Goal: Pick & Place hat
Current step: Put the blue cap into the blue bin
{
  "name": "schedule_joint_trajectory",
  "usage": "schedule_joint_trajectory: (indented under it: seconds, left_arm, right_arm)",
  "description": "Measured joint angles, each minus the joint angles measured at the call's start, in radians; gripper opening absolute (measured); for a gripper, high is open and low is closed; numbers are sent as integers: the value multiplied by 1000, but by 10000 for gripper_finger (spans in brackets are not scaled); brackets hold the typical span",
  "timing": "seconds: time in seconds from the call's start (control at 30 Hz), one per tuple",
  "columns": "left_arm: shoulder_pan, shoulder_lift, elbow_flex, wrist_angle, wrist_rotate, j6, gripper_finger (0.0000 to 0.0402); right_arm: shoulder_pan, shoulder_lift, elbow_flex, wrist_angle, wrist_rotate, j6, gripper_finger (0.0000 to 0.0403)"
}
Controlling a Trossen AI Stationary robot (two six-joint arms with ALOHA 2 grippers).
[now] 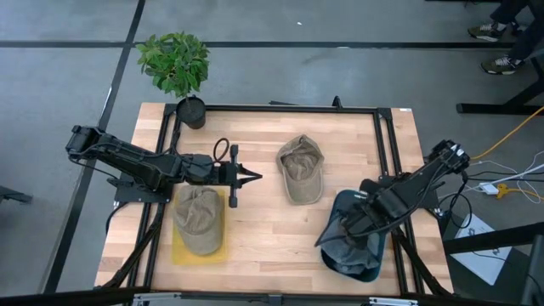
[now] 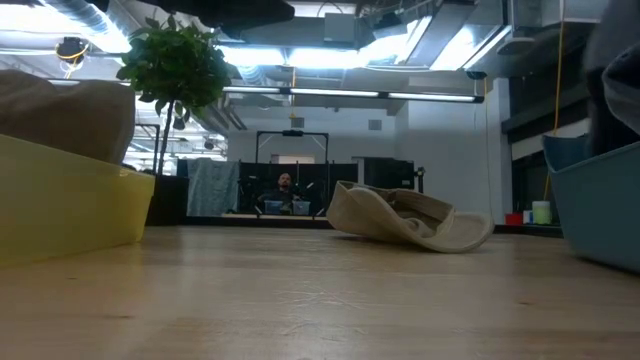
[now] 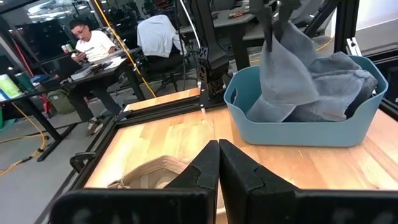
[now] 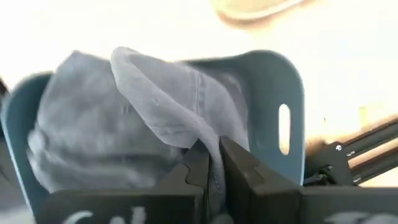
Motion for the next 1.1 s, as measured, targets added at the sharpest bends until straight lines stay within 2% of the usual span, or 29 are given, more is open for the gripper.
schedule_joint_trajectory:
  seconds: [0.13,0.23,0.4,0.53,0.8,1.1]
  left_arm:
    - [0,0,0,4,0,0,10]
    - [0,0,0,5,0,0,9]
    - [0,0,0,4,0,0,3]
    - [0,0,0,4,0,1,3]
    - [0,0,0,8,1,-2,10]
    - [0,0,0,5,0,-8,2]
  right_arm:
    - [3,-38,10,-3,71,104,28]
    - [3,-45,11,-2,44,101,28]
    - [11,-5,6,72,-80,-78,28]
    - [34,25,3,-8,-98,-177,28]
    - [69,-22,3,-1,93,-230,28]
    - [70,-33,-9,0,113,-256,28]
